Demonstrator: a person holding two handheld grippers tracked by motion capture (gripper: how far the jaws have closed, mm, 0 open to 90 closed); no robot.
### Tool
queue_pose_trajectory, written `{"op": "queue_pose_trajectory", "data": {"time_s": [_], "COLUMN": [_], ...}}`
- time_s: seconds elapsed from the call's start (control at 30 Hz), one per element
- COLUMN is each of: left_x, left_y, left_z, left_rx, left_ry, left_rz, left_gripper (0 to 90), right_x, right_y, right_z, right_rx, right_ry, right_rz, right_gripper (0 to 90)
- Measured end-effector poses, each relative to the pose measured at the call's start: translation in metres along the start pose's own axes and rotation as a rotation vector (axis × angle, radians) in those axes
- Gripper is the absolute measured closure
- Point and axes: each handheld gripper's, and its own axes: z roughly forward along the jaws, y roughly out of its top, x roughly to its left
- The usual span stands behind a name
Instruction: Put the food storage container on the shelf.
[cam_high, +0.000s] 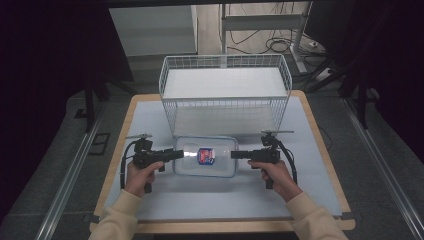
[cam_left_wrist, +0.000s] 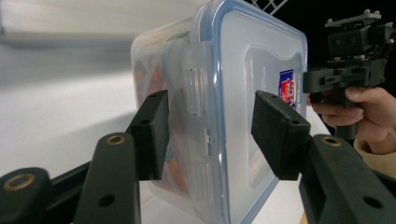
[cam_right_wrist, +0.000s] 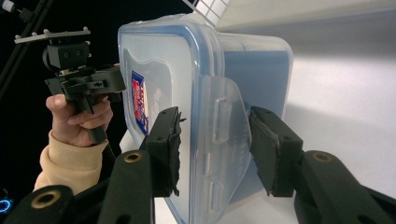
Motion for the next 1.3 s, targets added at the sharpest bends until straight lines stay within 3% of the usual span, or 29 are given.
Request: {"op": "queue_pose_trajectory", "data": {"time_s": [0.23,0.63,1.3], "left_x": [-0.012,-0.025,-0.051], "left_y": [0.007,0.016,0.047], "left_z": [0.005,0.007,-0.003], "left_rx": [-0.004,-0.022,-0.071], "left_ry": [-0.017,-0.037,-0.071], "left_rz": [0.036,0.063,0.119], "left_gripper": [48.6,48.6,48.6], "right_x": [0.008,0.021,0.06], "right_y": [0.004,0.01,0.039], "right_z": [-0.017,-0.037,-0.066], "right_rx": [-0.028,-0.06,-0.13], "right_ry": [-0.017,-0.039,-0.076], "right_rz": [-0.04,-0.103,-0.243], "right_gripper": [55.2,55.3,55.3]}}
